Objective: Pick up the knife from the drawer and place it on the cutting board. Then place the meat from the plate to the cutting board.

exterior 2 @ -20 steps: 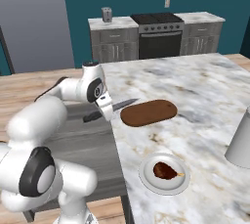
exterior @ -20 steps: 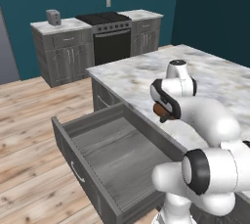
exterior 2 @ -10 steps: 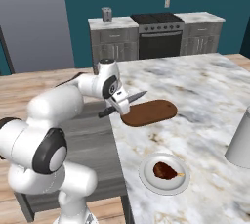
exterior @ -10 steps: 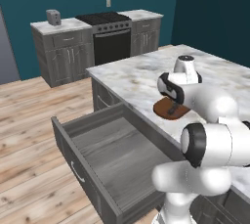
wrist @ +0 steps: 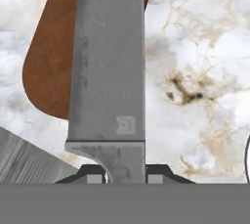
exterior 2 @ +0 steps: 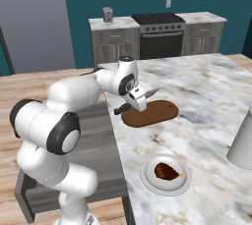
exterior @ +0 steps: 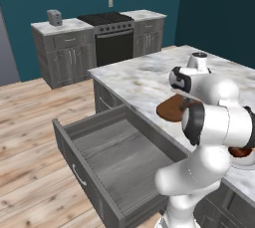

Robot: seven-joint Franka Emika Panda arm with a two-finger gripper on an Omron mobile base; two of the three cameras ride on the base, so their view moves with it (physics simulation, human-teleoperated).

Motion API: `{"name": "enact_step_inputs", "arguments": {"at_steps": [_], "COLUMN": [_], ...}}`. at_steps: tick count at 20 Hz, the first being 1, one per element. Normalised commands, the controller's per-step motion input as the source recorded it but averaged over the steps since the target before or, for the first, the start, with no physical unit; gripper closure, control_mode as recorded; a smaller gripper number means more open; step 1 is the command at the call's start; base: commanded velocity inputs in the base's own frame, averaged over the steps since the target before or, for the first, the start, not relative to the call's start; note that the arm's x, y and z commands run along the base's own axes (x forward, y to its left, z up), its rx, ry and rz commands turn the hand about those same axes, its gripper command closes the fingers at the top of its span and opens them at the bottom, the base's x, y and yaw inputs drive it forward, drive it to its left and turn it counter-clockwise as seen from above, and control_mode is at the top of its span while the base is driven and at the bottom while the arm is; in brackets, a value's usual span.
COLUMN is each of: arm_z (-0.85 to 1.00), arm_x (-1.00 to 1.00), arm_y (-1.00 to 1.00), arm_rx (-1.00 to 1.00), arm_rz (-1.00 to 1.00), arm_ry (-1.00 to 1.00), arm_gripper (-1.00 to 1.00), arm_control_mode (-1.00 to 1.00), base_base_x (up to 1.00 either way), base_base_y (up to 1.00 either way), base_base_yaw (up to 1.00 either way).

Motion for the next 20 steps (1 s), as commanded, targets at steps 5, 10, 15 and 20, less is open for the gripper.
{"name": "enact_step_inputs", "arguments": {"at_steps": [5,10,15,20], "arm_z": [0.0,-0.02,-0.18,-0.14], "arm_x": [0.21,0.32,0.3,0.25], "arm_y": [-0.27,-0.11,-0.03,0.0], "arm_rx": [0.04,0.01,0.0,0.0], "arm_rz": [0.01,0.0,0.0,-0.01], "arm_ry": [0.0,0.0,0.0,0.0], "arm_gripper": [1.0,1.0,1.0,1.0], "arm_control_mode": [-1.0,-1.0,-1.0,-1.0], "base_base_x": [0.0,0.0,0.0,0.0], "base_base_y": [0.0,0.0,0.0,0.0], "base_base_yaw": [0.0,0.0,0.0,0.0]}}
